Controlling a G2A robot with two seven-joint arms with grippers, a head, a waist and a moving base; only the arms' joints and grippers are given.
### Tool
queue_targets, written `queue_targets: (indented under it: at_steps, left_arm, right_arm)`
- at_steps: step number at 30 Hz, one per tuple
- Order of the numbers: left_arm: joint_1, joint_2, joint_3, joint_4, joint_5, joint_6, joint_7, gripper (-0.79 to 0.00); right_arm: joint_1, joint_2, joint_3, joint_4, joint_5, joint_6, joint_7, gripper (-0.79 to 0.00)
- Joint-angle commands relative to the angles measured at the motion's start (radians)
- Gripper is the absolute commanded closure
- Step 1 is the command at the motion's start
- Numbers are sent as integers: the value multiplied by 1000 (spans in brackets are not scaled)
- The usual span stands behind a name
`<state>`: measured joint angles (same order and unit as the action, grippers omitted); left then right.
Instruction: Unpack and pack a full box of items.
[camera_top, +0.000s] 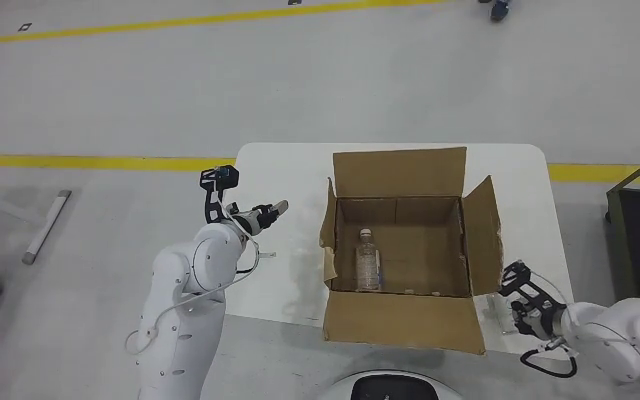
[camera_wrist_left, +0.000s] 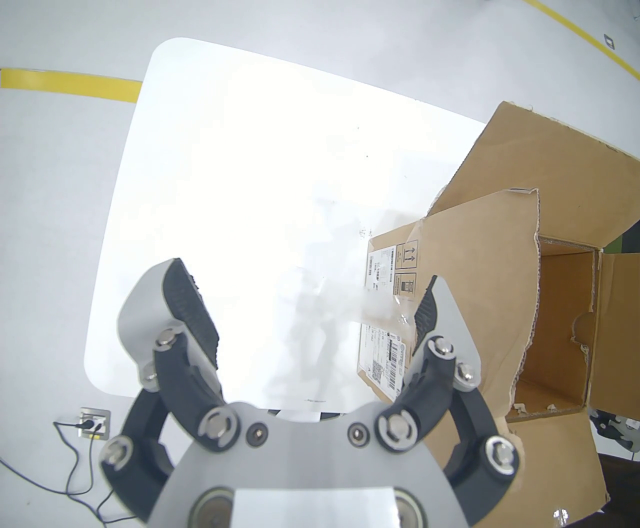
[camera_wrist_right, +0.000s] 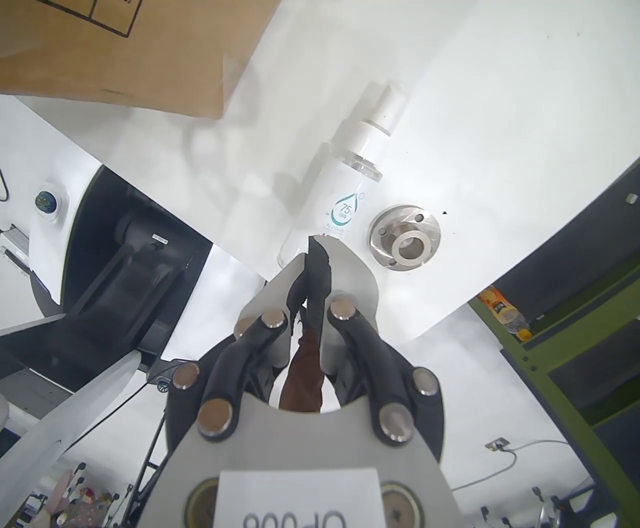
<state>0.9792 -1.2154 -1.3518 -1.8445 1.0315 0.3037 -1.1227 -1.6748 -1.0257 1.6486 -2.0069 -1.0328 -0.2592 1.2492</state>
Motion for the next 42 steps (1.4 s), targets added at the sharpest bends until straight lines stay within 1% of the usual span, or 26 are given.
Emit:
queue_targets:
  at_steps: [1, 2, 4, 6, 7, 10, 14, 16, 22, 26, 31, 34, 35, 39, 41, 42]
  left_arm:
    - [0, 0, 0, 0, 0, 0, 0, -785]
    - [0, 0, 0, 0, 0, 0, 0, -785]
    - [0, 0, 0, 0, 0, 0, 0, -785]
    - [0, 0, 0, 0, 0, 0, 0, -785]
    - [0, 0, 0, 0, 0, 0, 0, -785]
    - [0, 0, 0, 0, 0, 0, 0, -785]
    - [0, 0, 0, 0, 0, 0, 0, -785]
    - [0, 0, 0, 0, 0, 0, 0, -785]
    - [0, 0, 0, 0, 0, 0, 0, -785]
    - [0, 0, 0, 0, 0, 0, 0, -785]
    - [0, 0, 0, 0, 0, 0, 0, -785]
    - [0, 0, 0, 0, 0, 0, 0, -785]
    - [0, 0, 0, 0, 0, 0, 0, -785]
    - [0, 0, 0, 0, 0, 0, 0, -785]
    - [0, 0, 0, 0, 0, 0, 0, -785]
    - [0, 0, 0, 0, 0, 0, 0, -785]
  right_arm:
    - [-1, 0, 0, 10, -4, 21, -11, -606]
    - [0, 0, -1, 13, -4, 25, -13, -616]
    - [2, 1, 0, 25, -4, 33, -17, -699]
    - [4, 1, -2, 35, 2, 30, -21, -643]
    - [6, 2, -3, 40, 4, 31, -23, -653]
    - [14, 2, -11, 60, 4, 33, -37, -625]
    - [30, 1, -39, 102, 12, 34, -58, -613]
    - [41, 1, -48, 120, 14, 32, -68, -625]
    - [61, 1, -75, 146, -4, 43, -81, -600]
    - [71, 1, -91, 162, -7, 53, -92, -631]
    - [80, -1, -115, 178, -15, 69, -104, -613]
    - [90, -1, -129, 191, -20, 71, -109, -625]
    - [94, -1, -132, 196, -20, 72, -111, -606]
    - [109, -2, -145, 213, -22, 71, -111, -591]
    - [118, -1, -151, 223, -26, 70, -111, -597]
    - [122, -2, -154, 229, -27, 70, -111, -585]
